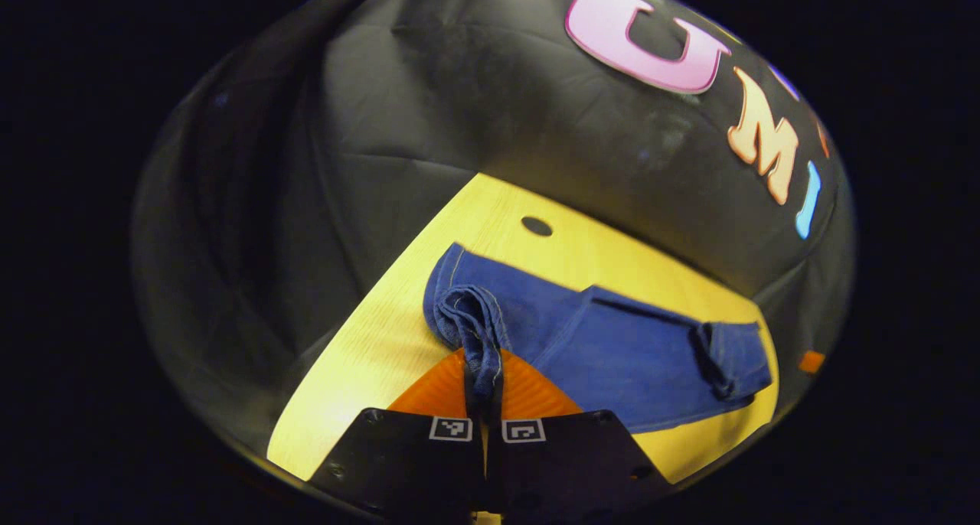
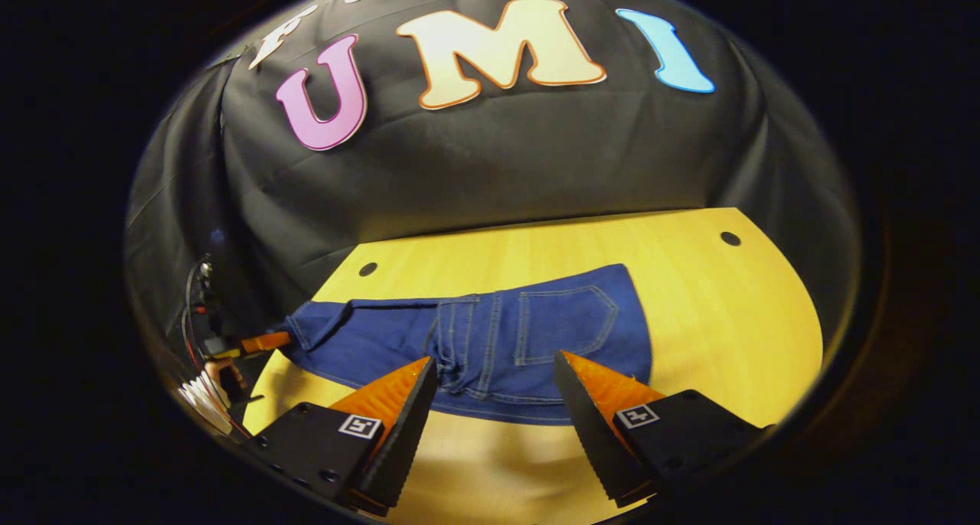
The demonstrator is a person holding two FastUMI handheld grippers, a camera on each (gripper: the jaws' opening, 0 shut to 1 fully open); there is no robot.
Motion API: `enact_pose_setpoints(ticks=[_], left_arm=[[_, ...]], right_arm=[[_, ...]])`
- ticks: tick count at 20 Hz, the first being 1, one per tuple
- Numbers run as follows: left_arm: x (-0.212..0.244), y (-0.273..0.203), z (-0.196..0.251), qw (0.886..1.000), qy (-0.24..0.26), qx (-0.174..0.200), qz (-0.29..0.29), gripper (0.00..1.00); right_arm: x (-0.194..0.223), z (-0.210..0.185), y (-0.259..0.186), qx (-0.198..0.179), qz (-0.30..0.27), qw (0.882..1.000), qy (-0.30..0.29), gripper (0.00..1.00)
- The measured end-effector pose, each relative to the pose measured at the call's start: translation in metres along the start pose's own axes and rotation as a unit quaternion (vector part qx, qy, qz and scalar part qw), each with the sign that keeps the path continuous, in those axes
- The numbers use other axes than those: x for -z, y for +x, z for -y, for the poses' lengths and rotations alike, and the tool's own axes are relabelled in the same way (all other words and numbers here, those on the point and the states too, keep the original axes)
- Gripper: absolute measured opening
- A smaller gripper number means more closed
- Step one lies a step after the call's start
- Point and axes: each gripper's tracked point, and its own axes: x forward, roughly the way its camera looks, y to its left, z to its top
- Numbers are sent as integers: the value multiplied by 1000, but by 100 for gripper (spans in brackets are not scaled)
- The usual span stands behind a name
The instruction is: Grasp the waist and the cuffs of the jeans and fold them to make the two legs overlap; first hold the waist and fold one-third of the jeans toward the cuffs, then hold the cuffs and fold the remaining one-third in the same direction to finish folding.
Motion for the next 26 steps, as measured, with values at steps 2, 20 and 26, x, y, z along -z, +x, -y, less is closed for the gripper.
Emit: enact_pose_setpoints(ticks=[2,20,26], left_arm=[[-15,-5,32,1000,3,14,9,0],[-14,32,382,986,91,138,29,0],[46,32,492,971,139,196,-7,0]], right_arm=[[-7,23,-6,18,11,1000,4,95],[-32,231,-56,20,21,998,46,95],[-23,269,-63,13,15,999,49,95]])
